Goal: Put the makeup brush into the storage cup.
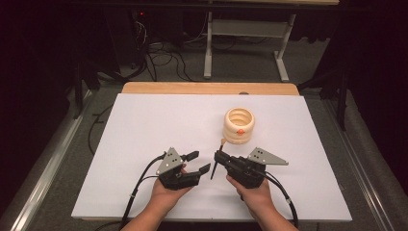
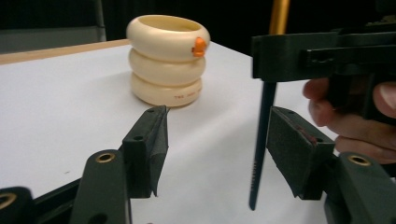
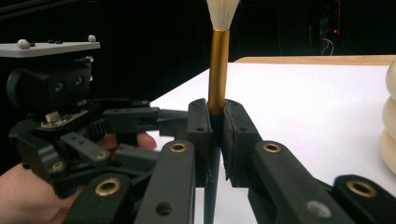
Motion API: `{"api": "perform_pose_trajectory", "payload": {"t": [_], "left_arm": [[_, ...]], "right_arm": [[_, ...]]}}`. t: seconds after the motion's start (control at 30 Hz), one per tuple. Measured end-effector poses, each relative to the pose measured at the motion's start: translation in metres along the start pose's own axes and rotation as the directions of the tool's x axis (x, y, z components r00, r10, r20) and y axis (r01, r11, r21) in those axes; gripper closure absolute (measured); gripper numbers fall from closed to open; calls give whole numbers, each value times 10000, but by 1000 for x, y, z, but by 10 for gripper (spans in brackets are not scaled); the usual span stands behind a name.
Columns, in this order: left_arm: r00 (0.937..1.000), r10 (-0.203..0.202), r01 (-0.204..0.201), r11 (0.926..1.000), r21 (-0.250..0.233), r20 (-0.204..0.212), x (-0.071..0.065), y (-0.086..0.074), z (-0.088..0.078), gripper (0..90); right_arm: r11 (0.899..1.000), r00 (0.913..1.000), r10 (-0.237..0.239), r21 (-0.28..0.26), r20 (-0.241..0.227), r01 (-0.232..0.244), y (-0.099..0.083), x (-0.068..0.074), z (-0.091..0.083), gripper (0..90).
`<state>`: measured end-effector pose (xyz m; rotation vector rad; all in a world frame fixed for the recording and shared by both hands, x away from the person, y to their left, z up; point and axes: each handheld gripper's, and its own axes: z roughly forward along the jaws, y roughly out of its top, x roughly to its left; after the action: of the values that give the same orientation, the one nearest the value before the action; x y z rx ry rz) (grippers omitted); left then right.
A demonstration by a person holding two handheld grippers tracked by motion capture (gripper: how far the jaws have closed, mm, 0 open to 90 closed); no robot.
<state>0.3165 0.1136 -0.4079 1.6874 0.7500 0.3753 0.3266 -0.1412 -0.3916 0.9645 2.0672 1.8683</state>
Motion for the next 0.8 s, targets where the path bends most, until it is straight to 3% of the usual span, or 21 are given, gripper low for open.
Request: {"api": "perform_pose_trajectory", "payload": {"t": [0.53,0.67,0.8], "left_arm": [[9959,-143,153,9998,108,-892,23,0,-13,269],[9943,-98,150,9987,484,-1063,29,-1,-18,194],[9913,-245,296,9988,377,-1292,37,-2,-29,154]], "right_arm": [[9993,9991,-290,-229,310,297,4,-7,-10,847],[9990,9988,-290,-336,384,303,5,-9,-14,847],[9985,9979,-380,-381,531,401,6,-12,-18,846]]}}
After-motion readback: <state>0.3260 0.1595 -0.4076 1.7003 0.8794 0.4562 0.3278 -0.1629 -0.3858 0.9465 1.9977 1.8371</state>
